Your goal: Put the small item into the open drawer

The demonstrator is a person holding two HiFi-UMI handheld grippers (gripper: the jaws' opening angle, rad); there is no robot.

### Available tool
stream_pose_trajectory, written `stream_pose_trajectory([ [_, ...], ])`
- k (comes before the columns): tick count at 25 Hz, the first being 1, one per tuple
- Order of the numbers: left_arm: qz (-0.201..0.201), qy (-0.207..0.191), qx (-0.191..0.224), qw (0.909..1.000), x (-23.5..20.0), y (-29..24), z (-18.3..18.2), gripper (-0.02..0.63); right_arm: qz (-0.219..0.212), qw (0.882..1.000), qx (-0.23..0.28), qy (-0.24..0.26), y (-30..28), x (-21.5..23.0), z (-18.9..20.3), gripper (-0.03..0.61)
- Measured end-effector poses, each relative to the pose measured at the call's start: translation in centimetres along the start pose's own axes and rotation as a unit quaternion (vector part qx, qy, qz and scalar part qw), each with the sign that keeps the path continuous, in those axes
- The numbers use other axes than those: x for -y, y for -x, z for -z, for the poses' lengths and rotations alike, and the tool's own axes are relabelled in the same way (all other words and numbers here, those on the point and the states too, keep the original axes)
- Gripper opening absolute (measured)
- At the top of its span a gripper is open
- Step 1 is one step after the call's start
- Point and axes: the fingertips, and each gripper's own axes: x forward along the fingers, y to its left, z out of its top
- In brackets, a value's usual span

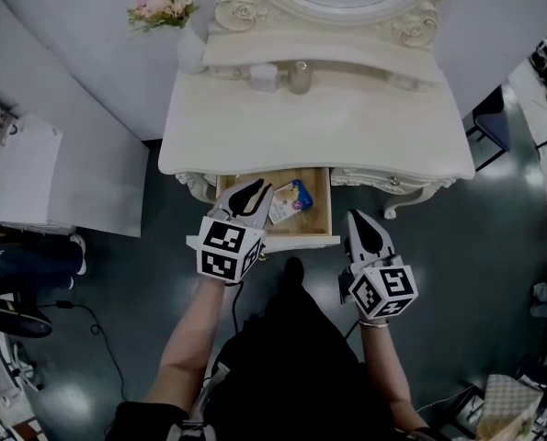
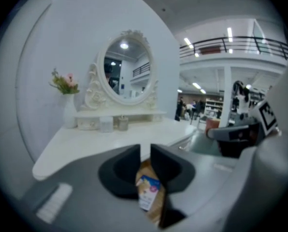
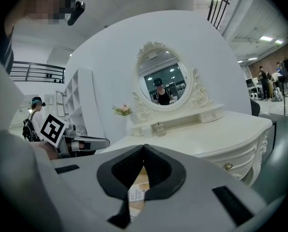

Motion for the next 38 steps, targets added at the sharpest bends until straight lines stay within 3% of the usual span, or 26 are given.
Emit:
stream_pose_trajectory([
  [8, -0.028, 0.043, 0.036, 0.998, -1.1, 3.4, -0.5, 0.043, -0.013, 1.0, 0.01, 0.018, 0.5, -1.9, -0.9, 0.0],
  [20, -0.081, 0.072, 0.075, 0.9913, -2.6, 8.1, -0.4, 0.015, -0.03, 0.999, 0.017, 0.035, 1.4, -3.8, -1.4, 0.0],
  [38, -0.087, 0.074, 0.088, 0.9895, -2.3, 11.3, 0.4, 0.015, -0.045, 0.998, 0.014, 0.052, 2.2, -6.3, -1.4, 0.0],
])
